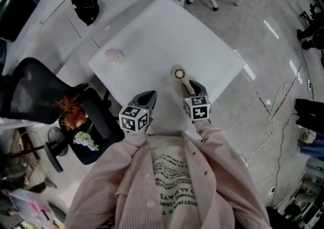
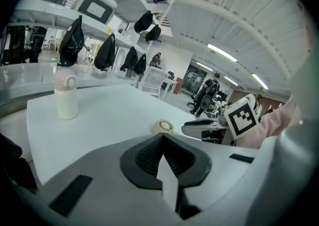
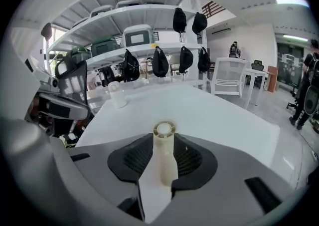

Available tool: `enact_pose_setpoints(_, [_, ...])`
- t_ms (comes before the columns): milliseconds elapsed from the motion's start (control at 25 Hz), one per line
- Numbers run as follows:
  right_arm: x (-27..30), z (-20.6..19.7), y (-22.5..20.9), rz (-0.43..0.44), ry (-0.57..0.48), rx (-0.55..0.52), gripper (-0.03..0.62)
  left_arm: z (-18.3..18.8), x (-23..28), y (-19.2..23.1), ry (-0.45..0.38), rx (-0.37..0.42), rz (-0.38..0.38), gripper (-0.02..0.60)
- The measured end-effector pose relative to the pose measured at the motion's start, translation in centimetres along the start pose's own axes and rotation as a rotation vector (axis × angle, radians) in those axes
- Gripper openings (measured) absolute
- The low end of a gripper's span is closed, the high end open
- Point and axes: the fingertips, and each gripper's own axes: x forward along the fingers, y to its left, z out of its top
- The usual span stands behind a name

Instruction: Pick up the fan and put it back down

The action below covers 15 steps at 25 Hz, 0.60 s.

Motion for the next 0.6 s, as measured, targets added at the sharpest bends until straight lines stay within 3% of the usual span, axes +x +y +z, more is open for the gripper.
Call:
enact_pose_setpoints(320, [-3.0, 2.8, 1.0, 0.001, -0.1, -0.023, 0.035, 1.9, -1.6, -1.5, -0.065, 0.027, -0.031, 0.002])
enact_pose_setpoints(600, [-6.4, 5.8, 1.7, 0.028, -0.193, 0.018, 0.007, 4.7, -3.5, -2.7, -0.158, 0.072, -0.05, 0.002])
